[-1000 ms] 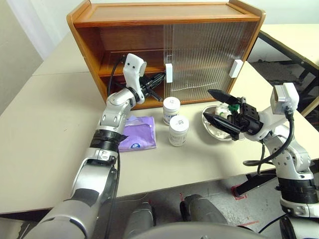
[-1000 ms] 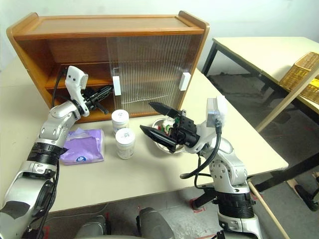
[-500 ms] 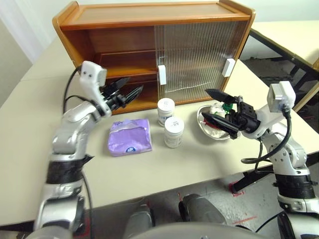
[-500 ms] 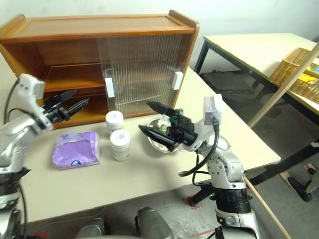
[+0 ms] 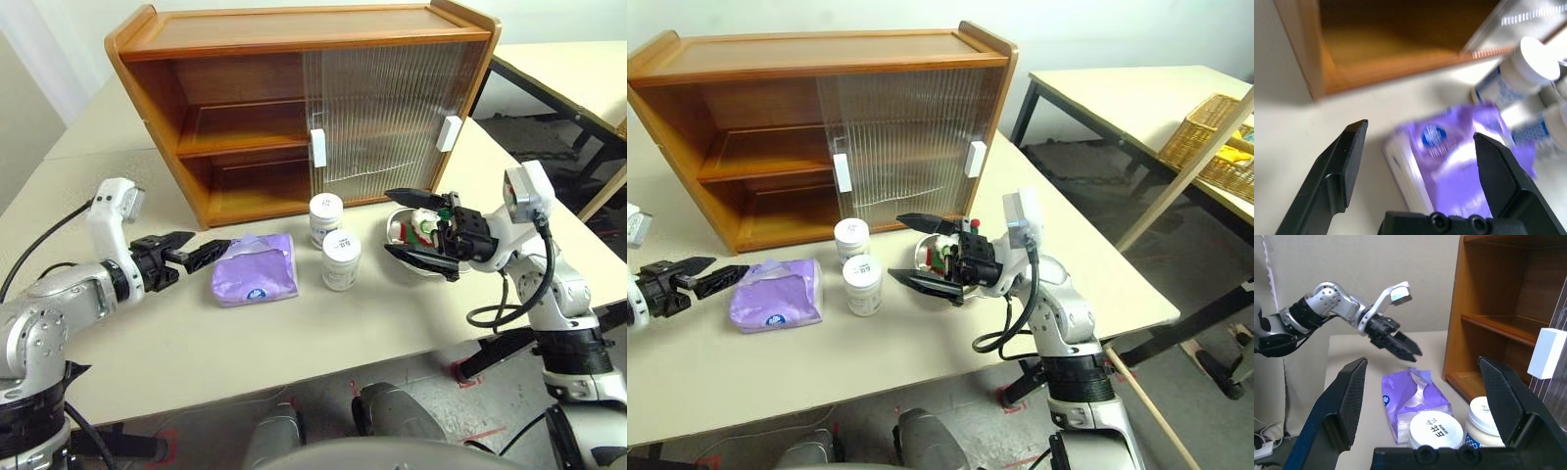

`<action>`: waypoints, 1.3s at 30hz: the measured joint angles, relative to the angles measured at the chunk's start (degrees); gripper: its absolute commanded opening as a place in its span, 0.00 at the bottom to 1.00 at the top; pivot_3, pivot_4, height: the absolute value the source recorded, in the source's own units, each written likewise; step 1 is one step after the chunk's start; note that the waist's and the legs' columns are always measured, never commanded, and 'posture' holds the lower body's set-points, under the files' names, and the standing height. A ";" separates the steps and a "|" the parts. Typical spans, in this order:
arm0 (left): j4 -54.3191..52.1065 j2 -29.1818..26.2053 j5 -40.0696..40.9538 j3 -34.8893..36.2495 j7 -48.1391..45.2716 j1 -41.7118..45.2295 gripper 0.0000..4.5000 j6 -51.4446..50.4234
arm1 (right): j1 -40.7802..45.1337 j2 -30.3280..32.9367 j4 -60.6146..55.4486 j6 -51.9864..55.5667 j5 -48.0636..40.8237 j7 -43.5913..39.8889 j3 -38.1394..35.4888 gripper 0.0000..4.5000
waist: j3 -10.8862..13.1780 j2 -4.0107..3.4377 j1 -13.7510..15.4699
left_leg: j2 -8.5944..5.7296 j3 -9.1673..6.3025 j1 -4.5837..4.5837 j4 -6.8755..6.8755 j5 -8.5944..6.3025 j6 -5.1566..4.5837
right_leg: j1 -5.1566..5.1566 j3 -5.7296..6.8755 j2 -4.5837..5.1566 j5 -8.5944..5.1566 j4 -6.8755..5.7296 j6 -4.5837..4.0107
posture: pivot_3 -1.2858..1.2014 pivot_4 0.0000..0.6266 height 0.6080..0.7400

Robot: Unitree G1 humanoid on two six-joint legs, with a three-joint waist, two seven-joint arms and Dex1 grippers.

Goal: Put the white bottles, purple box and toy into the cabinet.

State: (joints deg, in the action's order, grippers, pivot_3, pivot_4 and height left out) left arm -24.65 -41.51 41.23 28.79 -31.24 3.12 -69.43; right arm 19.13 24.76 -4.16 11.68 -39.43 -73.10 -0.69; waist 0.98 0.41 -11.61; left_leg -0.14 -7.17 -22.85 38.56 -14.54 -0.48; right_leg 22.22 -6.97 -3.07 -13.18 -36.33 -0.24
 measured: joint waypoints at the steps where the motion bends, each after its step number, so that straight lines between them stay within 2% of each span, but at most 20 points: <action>1: -0.57 0.00 1.11 0.03 -0.02 -0.43 0.99 -1.26 | 0.03 -0.03 0.00 0.00 0.00 0.00 0.02 1.00 | -0.02 -0.03 0.10 | 0.05 0.01 0.00 -0.03 -0.01 0.03 | 0.02 0.00 -0.03 -0.01 0.00 -0.06 | 0.43 0.02 1.00; 2: -0.95 0.00 1.86 -0.12 -0.11 -0.92 0.99 -2.01 | 0.05 -0.06 -0.01 0.00 0.01 0.00 0.02 1.00 | -0.05 -0.06 0.14 | 0.08 0.02 0.01 -0.07 -0.02 0.04 | 0.04 0.00 -0.04 -0.03 0.00 -0.09 | 0.43 0.02 1.00; 3: -1.55 0.00 2.42 -0.75 -0.18 -1.62 0.90 -2.92 | 0.05 -0.07 -0.01 0.00 0.02 0.03 0.02 1.00 | -0.10 -0.11 0.18 | 0.11 0.04 0.01 -0.13 -0.03 0.06 | 0.05 0.01 -0.06 -0.05 0.00 -0.13 | 0.43 0.02 1.00; 4: -1.97 -0.19 2.57 -2.00 -0.16 -2.37 0.86 -3.51 | 0.05 -0.09 -0.01 0.00 0.05 0.06 0.03 1.00 | -0.14 -0.15 0.21 | 0.15 0.06 0.01 -0.18 -0.04 0.07 | 0.05 0.01 -0.08 -0.06 0.00 -0.14 | 0.43 0.02 1.00; 9: -2.35 -0.58 1.04 -9.48 1.36 -5.19 0.49 -5.00 | 0.09 0.22 0.00 -0.03 1.75 -0.12 1.29 1.00 | -0.33 -0.23 0.43 | 0.28 0.12 0.01 -0.40 0.00 0.20 | 0.02 0.01 -0.16 -0.07 -0.05 -0.27 | 0.43 0.01 1.00; 14: 2.42 2.21 -1.62 -9.72 4.12 -4.38 0.11 -2.02 | 0.10 0.19 0.03 -0.09 2.06 -0.12 1.51 1.00 | -0.57 -0.52 1.02 | 0.30 0.13 0.29 -0.57 0.08 0.23 | 0.02 0.01 -0.18 -0.06 -0.05 -0.34 | 0.43 0.01 1.00; 16: 4.12 2.71 -2.17 -9.40 4.18 -4.08 0.01 -0.16 | 0.10 0.21 0.18 -0.28 2.17 -0.12 1.50 1.00 | -0.60 -0.52 1.18 | 0.29 0.12 0.55 -0.62 0.07 0.25 | -0.11 0.01 -0.19 -0.05 -0.05 -0.38 | 0.43 0.00 1.00; 22: 4.67 9.96 1.87 -2.22 5.38 0.93 0.01 3.58 | 0.40 0.98 1.43 -0.50 2.17 -0.19 1.11 1.00 | -0.65 -0.47 1.70 | 0.25 0.08 0.61 -0.62 0.12 0.38 | -0.21 0.00 -0.18 0.02 -0.05 -0.50 | 0.43 0.00 1.00; 27: 1.57 12.23 9.46 5.16 10.55 8.94 0.01 2.51 | 0.84 1.21 2.23 -0.54 2.16 -0.89 1.04 1.00 | -0.68 -0.41 2.05 | 0.27 0.20 0.58 -0.64 0.24 0.33 | -0.52 -0.02 -0.28 0.02 -0.06 -0.44 | 0.44 0.00 1.00; 34: -0.43 14.97 19.70 7.12 18.49 15.81 0.01 1.21 | 2.49 1.03 3.02 -0.53 2.16 -1.83 1.12 1.00 | -0.68 -0.39 3.31 | 0.28 0.40 0.77 -0.65 0.26 0.32 | -0.70 -0.08 -0.41 -0.03 -0.06 -0.36 | 0.45 0.00 1.00; 39: -0.35 16.64 22.98 5.32 23.10 17.58 0.01 2.49 | 2.55 1.02 4.07 -0.53 2.17 -2.54 1.12 1.00 | -0.62 -0.30 4.19 | 0.29 0.38 1.18 -0.62 0.27 0.33 | -1.09 -0.10 -0.48 -0.05 -0.06 -0.33 | 0.45 0.00 1.00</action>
State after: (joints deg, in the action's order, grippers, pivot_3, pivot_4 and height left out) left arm -25.01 -24.88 64.21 34.11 -8.14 20.70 -66.94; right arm 21.68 25.78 -0.09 11.15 -37.26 -75.65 0.43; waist 0.35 0.11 -7.42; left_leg 0.15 -6.79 -21.68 37.94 -14.27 -0.15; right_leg 21.13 -7.06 -3.55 -13.23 -36.39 -0.57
